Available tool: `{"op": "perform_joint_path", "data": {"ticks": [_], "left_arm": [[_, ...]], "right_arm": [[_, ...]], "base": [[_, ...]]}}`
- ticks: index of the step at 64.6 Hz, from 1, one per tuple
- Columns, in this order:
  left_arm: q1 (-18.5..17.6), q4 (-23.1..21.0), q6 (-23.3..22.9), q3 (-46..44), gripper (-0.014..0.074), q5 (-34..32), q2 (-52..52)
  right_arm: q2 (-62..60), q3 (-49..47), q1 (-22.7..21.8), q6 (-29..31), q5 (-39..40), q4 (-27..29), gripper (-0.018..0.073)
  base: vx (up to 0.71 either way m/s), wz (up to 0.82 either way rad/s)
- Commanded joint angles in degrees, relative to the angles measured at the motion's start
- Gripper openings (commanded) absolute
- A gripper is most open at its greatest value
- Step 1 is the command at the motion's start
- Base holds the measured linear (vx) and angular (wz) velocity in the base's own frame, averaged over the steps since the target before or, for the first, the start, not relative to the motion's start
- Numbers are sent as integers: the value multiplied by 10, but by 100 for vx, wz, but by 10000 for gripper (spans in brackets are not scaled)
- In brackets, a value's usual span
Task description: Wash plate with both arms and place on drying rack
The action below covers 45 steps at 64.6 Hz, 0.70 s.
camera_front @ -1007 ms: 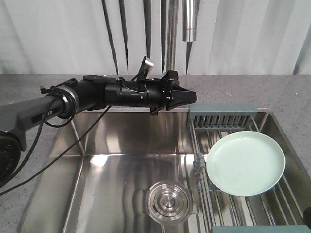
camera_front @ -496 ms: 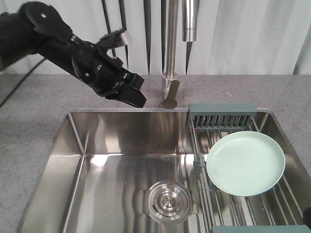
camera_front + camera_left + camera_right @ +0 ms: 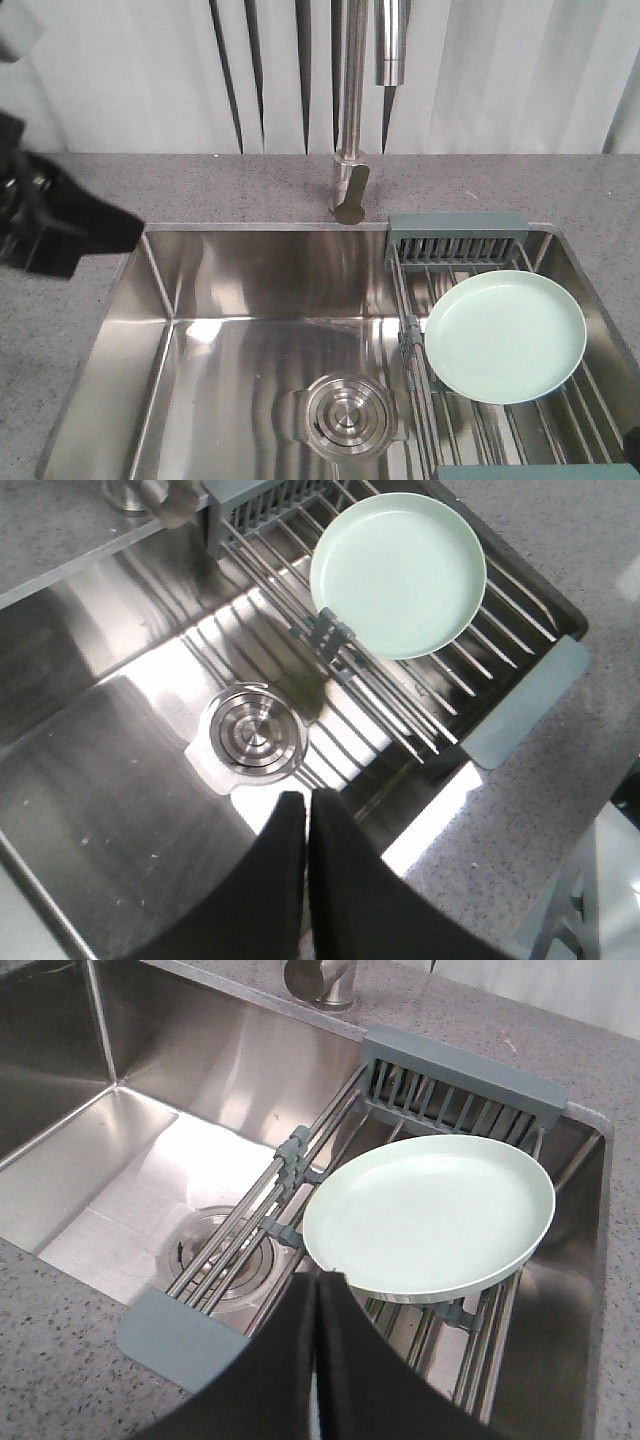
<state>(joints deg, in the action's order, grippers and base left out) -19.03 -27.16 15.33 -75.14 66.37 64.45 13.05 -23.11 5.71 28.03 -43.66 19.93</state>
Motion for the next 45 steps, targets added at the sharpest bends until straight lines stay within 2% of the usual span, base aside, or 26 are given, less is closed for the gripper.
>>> {"op": "perform_joint_path", "data": {"ticks": [1,15,24,33,45], "left_arm": [[0,13,-15,67,-6,-65,-85],[0,19,-14,287,-6,-154,-282],[0,19,-14,382,-6,-191,-379],[0,18,-14,428,-6,-184,-436],[0,18,-14,435,-6,-150,-466]], "right_arm": [[5,-14,-3,2,34,10,-6],[5,-14,-3,2,34,10,-6],[5,-14,-3,2,34,10,-6],[5,-14,-3,2,34,10,-6],[5,-14,-3,2,34,10,-6]], "base": [[0,0],[0,0],[0,0],[0,0],[0,0]]}}
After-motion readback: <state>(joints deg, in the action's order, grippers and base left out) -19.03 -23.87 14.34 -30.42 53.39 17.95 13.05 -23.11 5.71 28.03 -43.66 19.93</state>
